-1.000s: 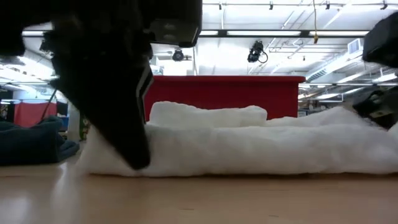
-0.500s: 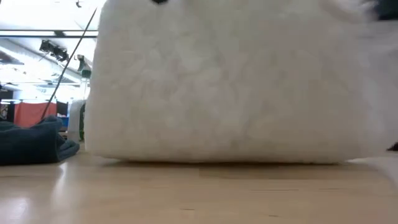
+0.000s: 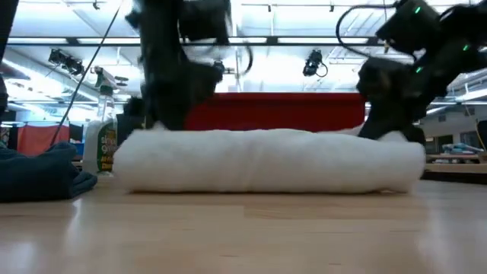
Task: Fold laundry
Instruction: Fold the white dress
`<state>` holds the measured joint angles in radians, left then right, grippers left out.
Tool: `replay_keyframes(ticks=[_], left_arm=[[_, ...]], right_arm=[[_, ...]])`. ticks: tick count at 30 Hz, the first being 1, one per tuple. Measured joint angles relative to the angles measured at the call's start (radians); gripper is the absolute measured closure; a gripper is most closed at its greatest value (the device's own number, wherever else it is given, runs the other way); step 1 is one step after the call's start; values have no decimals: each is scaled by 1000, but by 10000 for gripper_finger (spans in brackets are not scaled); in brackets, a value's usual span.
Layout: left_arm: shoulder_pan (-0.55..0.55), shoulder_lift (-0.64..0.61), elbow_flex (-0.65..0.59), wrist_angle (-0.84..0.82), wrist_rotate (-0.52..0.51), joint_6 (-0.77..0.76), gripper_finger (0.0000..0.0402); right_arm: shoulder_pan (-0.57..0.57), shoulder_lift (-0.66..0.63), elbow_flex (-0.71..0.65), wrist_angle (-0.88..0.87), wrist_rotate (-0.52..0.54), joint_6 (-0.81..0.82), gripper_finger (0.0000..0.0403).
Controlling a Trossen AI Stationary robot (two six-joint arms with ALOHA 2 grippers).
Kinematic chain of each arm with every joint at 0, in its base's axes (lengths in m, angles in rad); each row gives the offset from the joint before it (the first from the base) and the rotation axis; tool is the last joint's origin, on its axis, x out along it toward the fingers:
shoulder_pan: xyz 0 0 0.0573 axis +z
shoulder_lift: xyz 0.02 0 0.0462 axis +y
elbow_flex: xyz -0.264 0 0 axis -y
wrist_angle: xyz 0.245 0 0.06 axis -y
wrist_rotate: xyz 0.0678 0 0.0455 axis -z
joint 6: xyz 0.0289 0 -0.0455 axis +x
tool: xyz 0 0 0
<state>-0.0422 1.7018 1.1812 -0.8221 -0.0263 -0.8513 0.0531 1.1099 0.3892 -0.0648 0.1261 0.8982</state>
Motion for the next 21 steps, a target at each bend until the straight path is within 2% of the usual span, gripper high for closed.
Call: replay_keyframes(ticks=[2, 5, 11, 14, 18, 21], left_arm=[[48, 0, -76, 102, 26, -17, 370], [110, 0, -134, 197, 44, -51, 342], [185, -8, -107, 206, 49, 23, 292], [200, -24, -59, 145, 62, 77, 273], [217, -53, 4, 72, 61, 145, 256], [226, -79, 45, 44, 57, 175, 250]], right_arm=[[-45, 32, -28, 81, 0, 18, 381], [-94, 74, -43, 143, -2, 31, 336], [-145, 48, -42, 215, -38, 74, 222], [-156, -9, -20, 223, -26, 102, 185], [-156, -78, 32, 231, -3, 43, 174], [-156, -85, 66, 230, -76, -73, 184]])
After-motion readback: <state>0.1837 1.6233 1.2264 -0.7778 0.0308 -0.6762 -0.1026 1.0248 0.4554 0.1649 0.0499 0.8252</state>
